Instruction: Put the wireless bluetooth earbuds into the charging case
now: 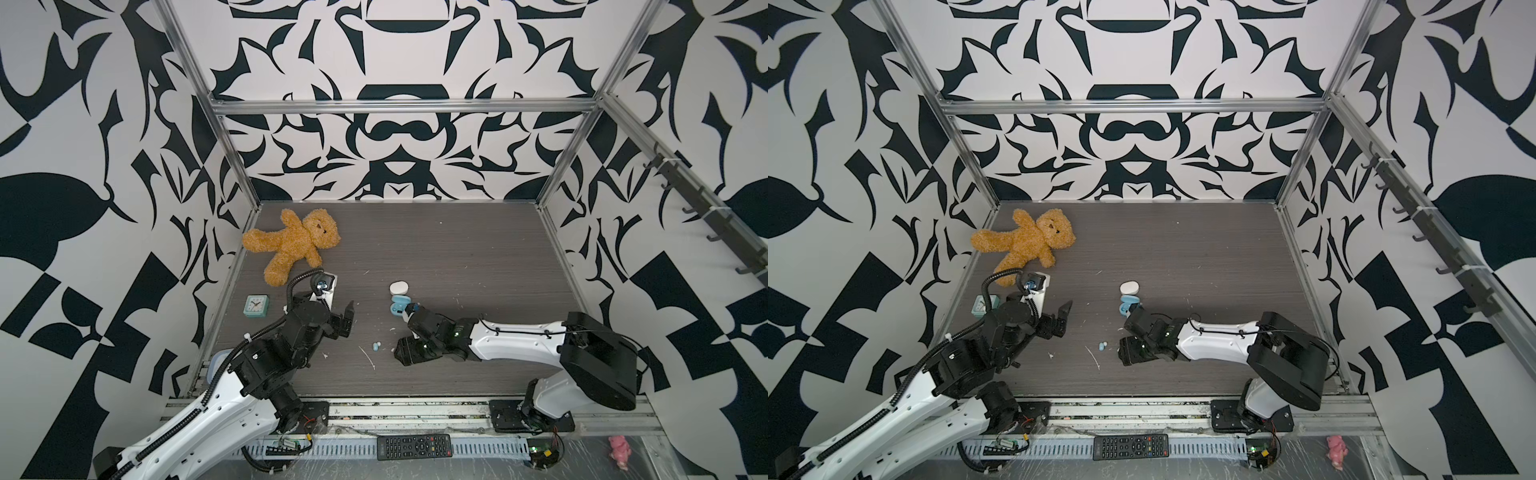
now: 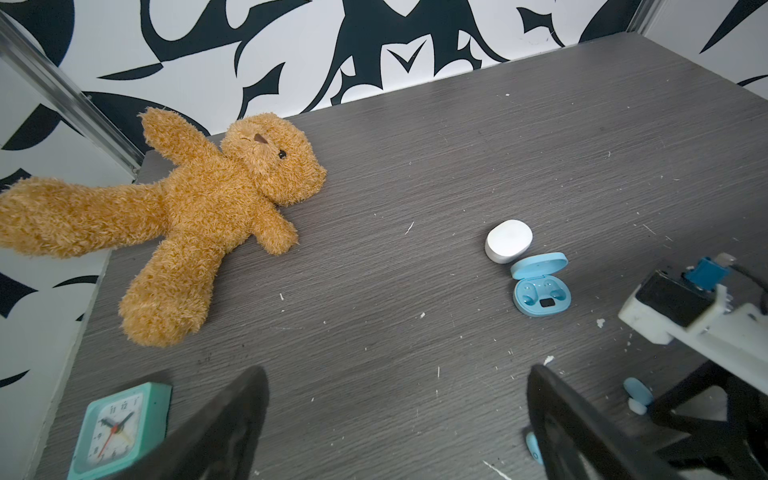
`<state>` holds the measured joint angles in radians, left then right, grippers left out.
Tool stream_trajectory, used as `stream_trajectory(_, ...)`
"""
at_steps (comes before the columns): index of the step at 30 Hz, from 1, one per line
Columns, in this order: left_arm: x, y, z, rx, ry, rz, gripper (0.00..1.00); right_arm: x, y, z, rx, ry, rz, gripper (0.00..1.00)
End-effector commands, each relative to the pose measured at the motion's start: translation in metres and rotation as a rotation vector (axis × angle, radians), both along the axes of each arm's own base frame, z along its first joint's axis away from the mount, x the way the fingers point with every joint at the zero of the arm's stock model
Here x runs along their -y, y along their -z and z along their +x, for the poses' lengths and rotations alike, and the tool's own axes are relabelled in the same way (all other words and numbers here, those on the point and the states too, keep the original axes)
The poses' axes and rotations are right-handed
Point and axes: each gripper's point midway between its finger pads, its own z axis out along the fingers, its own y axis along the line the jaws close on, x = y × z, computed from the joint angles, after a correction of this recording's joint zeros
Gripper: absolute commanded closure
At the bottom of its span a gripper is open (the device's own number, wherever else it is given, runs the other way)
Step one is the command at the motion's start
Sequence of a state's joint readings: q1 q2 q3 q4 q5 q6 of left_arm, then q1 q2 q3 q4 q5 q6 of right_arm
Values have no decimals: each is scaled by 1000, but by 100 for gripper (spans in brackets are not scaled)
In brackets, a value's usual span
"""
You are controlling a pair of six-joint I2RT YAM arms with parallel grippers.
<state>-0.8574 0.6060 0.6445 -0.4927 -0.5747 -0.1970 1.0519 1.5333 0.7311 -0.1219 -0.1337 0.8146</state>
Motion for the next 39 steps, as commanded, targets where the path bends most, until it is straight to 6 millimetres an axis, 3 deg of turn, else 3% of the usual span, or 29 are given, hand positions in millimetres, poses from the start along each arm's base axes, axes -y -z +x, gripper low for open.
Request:
stream_trajectory(1, 1, 4, 0, -3, 5, -4, 1, -16, -16, 11, 42, 17, 48, 33)
stream_trajectory(11, 1, 2, -1, 1, 11, -12, 1, -16, -43, 5, 77, 13, 70, 34)
stream_trajectory(19, 2, 5, -2, -9, 17, -8, 1, 5, -59, 7, 111, 76, 11, 35)
stream_trajectory(30, 3, 7, -1, -16, 19, 2, 1, 43, -39, 19, 91, 244, -129, 42)
stream_trajectory(39, 4, 8, -1, -22, 24, 4, 1, 37, -23, 22, 36, 297, -78, 50)
